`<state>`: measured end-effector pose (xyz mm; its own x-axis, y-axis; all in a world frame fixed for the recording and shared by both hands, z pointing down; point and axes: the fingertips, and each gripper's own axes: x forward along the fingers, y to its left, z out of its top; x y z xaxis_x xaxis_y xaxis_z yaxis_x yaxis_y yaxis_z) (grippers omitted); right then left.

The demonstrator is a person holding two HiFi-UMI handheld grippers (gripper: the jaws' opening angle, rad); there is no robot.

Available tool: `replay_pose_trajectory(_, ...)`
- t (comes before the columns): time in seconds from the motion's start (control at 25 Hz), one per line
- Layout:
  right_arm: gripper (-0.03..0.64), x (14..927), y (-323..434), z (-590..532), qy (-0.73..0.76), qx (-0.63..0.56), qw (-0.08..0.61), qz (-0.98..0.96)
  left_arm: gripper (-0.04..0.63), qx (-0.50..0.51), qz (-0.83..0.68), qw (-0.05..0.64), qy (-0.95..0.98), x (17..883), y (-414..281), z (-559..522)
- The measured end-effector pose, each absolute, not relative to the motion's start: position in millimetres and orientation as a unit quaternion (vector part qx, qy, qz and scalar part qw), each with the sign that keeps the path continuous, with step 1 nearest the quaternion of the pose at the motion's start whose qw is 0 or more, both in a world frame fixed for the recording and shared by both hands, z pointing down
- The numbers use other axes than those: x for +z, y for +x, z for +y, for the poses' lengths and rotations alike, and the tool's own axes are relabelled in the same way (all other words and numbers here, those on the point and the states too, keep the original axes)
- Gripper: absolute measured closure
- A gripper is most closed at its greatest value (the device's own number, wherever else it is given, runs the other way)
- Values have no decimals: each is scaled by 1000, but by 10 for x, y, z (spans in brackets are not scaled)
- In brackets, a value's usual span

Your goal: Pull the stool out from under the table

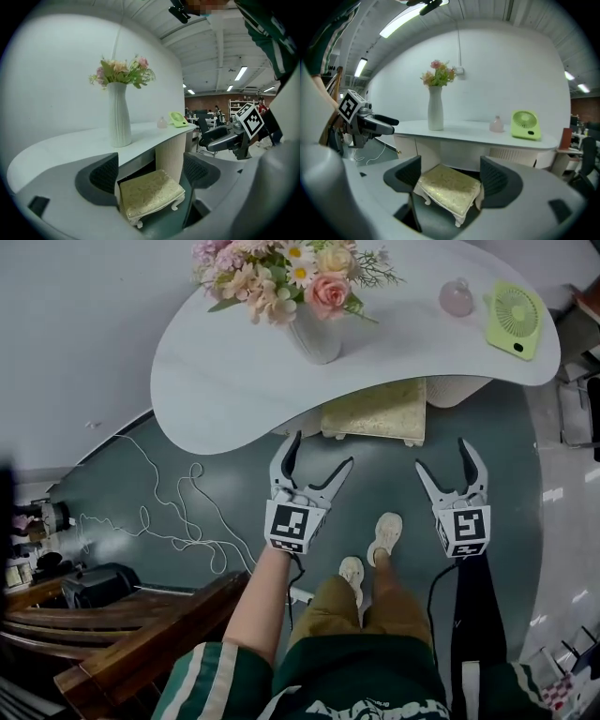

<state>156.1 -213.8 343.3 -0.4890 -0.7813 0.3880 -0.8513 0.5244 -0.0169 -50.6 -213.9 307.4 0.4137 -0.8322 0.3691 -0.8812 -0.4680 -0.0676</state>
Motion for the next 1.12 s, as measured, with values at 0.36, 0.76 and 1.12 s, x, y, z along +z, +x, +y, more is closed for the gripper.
replay_pose_trajectory(0.36,213,4416,1300,-2048,465,140,215,-847,158,209,-479,92,848,3985,-796,-2230)
replay_pose_trajectory(0.76,213,5198,1083,-2142,473,121,245,-837,158,211,-464,127,851,5046,-1003,-2487)
replay_pose_trajectory(1.12,210,6152,1185,-2043,477,120,227,-841,158,231,-496,131,827,6009,-1137,-2427)
